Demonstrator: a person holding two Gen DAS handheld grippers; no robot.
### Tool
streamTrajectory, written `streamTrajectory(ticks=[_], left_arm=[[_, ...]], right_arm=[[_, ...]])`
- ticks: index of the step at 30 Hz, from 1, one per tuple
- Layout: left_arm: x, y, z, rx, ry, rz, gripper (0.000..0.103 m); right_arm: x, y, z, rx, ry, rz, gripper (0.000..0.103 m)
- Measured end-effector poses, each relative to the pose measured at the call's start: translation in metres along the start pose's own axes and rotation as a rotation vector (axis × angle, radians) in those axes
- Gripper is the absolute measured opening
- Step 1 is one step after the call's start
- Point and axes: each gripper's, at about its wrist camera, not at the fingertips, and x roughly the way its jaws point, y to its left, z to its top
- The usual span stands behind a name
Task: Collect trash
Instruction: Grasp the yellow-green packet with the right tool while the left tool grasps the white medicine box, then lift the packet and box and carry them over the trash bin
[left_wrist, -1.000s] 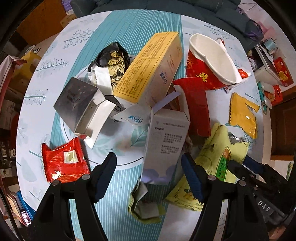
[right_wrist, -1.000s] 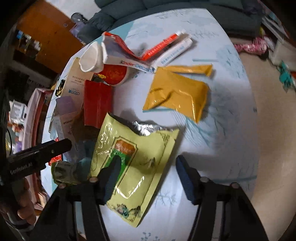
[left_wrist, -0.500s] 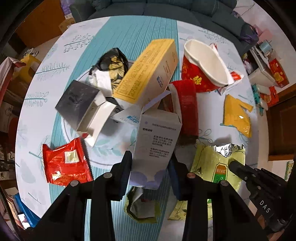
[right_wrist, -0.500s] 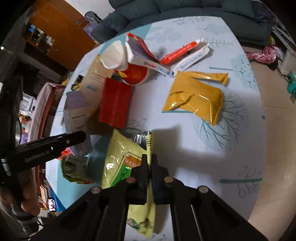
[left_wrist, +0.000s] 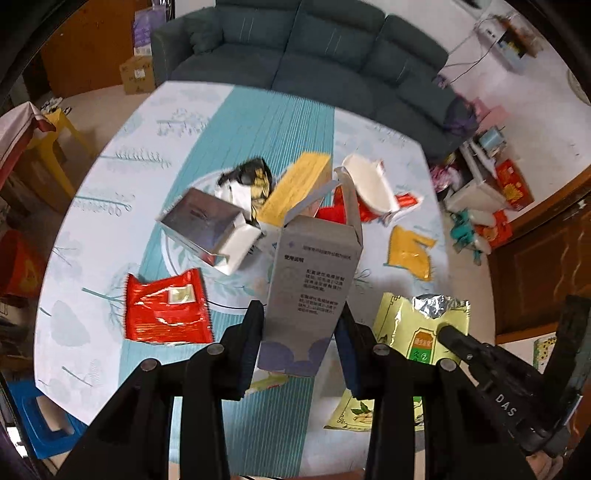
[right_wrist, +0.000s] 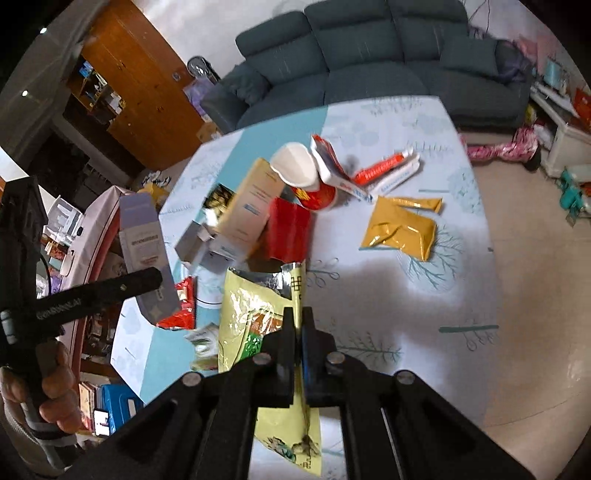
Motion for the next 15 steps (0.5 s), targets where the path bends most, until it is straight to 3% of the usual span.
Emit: streamTrajectory(ticks=[6, 15], left_arm=[[-0.055, 0.02, -0.026, 0.051, -0.055, -0.049, 0.036], [-0.103, 0.077, -0.108, 0.162, -0.049, -0.082, 0.036]], right_arm=[[-0.031, 0.039, -0.024, -0.01, -0.063, -0.028, 0.002], [-0.067, 0.109, -0.09, 0.016, -0.158, -0.08, 0.002]])
